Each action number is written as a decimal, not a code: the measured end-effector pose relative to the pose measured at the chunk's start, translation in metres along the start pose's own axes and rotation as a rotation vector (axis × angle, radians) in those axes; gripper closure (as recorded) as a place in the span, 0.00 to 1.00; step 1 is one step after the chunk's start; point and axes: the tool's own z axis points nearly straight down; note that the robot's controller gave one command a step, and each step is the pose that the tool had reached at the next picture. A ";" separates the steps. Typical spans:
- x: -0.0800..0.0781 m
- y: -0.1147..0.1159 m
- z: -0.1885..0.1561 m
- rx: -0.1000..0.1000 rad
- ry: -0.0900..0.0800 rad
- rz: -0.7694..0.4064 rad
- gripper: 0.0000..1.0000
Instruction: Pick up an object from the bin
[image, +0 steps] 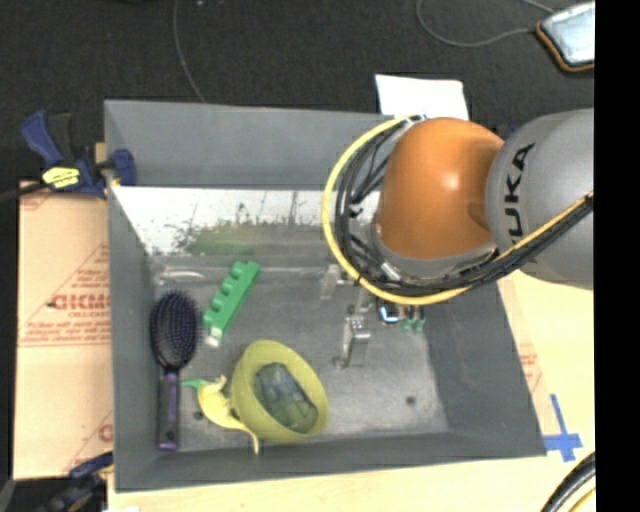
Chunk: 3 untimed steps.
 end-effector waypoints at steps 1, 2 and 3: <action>0.000 0.000 0.000 0.000 0.000 0.000 0.00; -0.004 0.006 0.037 0.000 0.000 -0.092 0.00; -0.014 0.000 0.043 -0.001 -0.007 -0.070 0.00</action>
Offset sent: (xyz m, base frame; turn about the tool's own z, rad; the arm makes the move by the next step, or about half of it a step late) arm 0.0032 0.0069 -0.0362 -0.0933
